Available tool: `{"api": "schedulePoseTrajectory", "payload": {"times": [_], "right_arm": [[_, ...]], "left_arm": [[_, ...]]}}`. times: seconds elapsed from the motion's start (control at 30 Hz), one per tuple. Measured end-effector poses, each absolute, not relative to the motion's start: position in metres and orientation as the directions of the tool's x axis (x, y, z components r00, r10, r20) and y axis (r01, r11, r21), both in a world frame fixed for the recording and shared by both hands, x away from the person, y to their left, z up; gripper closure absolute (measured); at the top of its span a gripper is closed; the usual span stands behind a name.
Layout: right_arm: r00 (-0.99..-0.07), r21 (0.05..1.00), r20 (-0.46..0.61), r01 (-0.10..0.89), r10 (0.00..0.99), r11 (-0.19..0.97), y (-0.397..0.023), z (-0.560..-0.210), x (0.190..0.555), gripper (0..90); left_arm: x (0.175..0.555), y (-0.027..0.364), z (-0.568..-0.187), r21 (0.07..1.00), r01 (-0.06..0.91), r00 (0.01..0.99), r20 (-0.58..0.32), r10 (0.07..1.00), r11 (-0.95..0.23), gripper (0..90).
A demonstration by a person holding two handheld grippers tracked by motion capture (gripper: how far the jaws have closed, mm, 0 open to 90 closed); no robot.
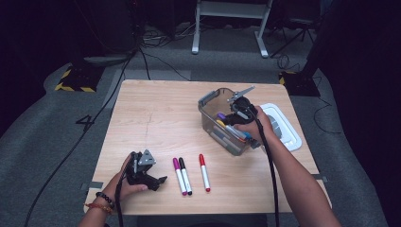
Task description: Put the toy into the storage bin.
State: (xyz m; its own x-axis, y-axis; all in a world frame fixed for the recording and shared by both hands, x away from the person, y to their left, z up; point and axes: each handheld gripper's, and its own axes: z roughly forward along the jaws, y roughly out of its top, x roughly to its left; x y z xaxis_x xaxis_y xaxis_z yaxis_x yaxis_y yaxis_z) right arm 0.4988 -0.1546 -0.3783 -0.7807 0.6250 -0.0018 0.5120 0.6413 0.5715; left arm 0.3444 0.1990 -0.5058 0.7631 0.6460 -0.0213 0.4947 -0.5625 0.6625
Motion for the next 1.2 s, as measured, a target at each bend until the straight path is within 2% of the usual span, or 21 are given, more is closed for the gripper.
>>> {"api": "schedulePoseTrajectory", "payload": {"times": [0.23,0.37,0.43,0.5,0.6,0.83,1.2], "right_arm": [[-0.789,0.506,-0.016,0.524,0.615,0.685,-0.147,-0.384,0.501,73.0],[-0.767,0.522,-0.024,0.538,0.642,0.662,-0.149,-0.382,0.501,60.2],[-0.762,0.545,-0.025,0.531,0.647,0.648,-0.153,-0.380,0.500,59.5],[-0.787,0.596,-0.023,0.485,0.616,0.641,-0.157,-0.375,0.495,58.1],[-0.791,0.659,-0.036,0.441,0.610,0.610,-0.166,-0.362,0.483,51.4],[-0.796,0.731,-0.096,0.351,0.598,0.585,-0.183,-0.352,0.445,38.9],[-0.829,0.811,-0.088,0.263,0.552,0.523,-0.223,-0.361,0.378,37.2]], "left_arm": [[0.344,0.199,-0.506,0.662,0.495,0.763,-0.021,0.646,-0.563,0.1],[0.344,0.199,-0.506,0.663,0.495,0.763,-0.021,0.647,-0.562,0.1],[0.344,0.199,-0.506,0.663,0.495,0.763,-0.021,0.646,-0.562,0.1],[0.344,0.199,-0.506,0.663,0.494,0.763,-0.021,0.646,-0.562,0.1],[0.344,0.199,-0.506,0.663,0.494,0.763,-0.021,0.646,-0.563,0.1],[0.344,0.199,-0.506,0.663,0.495,0.762,-0.022,0.647,-0.562,0.1],[0.344,0.199,-0.506,0.663,0.496,0.762,-0.022,0.647,-0.561,0.1]]}}
